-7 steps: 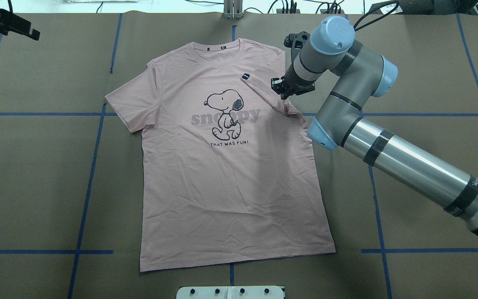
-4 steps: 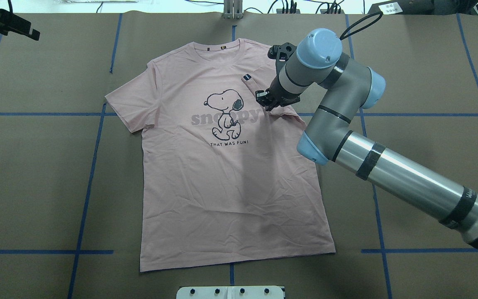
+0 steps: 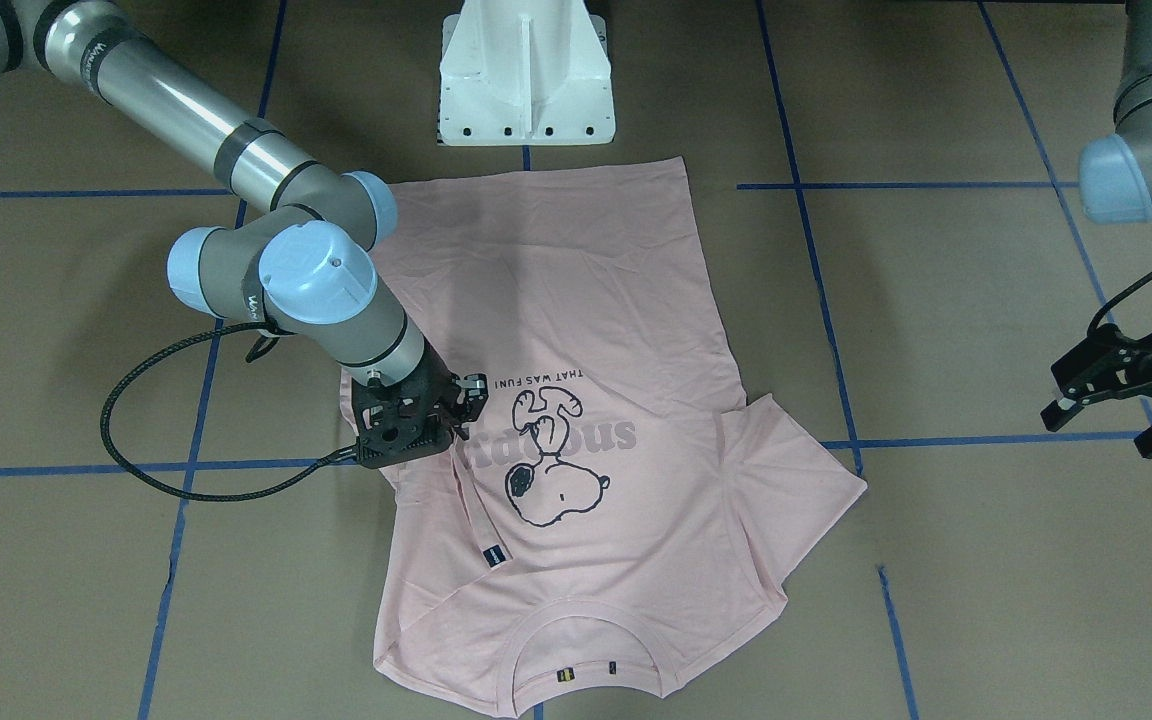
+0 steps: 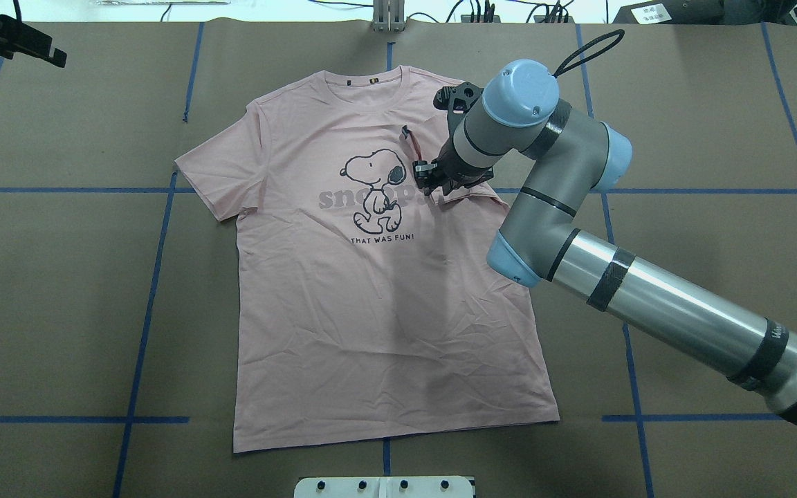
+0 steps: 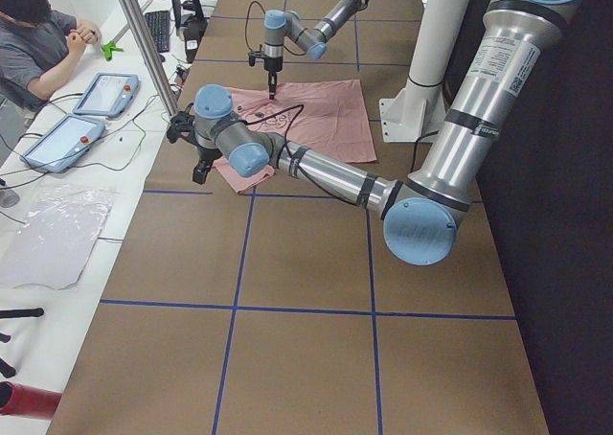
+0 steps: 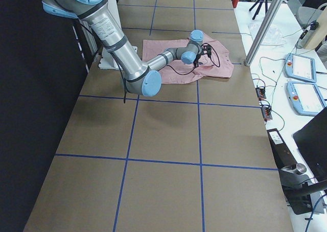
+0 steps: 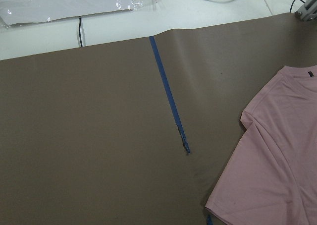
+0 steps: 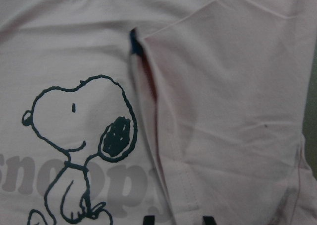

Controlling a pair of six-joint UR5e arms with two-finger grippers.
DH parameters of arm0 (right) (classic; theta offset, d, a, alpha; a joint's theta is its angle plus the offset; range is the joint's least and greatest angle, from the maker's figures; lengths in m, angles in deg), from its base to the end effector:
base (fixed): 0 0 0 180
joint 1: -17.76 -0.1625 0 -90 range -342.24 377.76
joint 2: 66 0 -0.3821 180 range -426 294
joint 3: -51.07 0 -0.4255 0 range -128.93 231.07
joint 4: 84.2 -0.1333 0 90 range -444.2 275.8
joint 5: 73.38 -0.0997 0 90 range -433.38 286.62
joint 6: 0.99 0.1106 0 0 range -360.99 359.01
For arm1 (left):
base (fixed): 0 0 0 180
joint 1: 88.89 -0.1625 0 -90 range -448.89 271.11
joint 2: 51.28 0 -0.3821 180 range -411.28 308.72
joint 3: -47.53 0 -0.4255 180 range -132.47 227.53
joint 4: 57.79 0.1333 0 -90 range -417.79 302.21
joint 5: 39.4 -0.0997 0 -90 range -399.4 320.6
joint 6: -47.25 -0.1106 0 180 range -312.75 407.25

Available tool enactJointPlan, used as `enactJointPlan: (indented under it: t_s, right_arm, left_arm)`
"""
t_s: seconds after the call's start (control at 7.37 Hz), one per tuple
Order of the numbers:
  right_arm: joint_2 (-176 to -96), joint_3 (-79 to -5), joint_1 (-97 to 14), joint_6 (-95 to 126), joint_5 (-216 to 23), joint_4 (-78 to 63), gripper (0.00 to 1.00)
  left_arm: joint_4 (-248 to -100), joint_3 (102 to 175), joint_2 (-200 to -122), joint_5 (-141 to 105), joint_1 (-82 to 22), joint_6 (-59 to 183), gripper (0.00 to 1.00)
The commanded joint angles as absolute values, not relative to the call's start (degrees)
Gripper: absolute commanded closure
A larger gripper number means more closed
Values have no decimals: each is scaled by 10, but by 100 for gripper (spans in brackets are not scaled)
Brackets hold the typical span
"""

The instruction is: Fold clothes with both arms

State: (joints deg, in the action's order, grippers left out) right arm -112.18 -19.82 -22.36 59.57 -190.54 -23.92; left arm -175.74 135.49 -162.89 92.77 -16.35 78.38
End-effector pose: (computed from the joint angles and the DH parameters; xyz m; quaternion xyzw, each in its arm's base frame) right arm -0.5501 -0.5718 0.2365 0.0821 -0.4842 -0.0265 0.8707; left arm 0.1445 -0.6563 0.3570 0.2072 0.4548 0.0423 0.8651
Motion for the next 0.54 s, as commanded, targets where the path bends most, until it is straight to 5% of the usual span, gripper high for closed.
enactJointPlan:
  t_s: [0.0, 0.41]
  right_arm:
    - [-1116, -199, -227, 597, -1905, -233, 0]
    - [-1099, -265, -263, 592, -1908, -56, 0]
  left_arm:
    - [-1758, 1352, -1637, 924, -168, 843, 0]
    - [-1797, 1346, -1653, 785, -276, 972, 0]
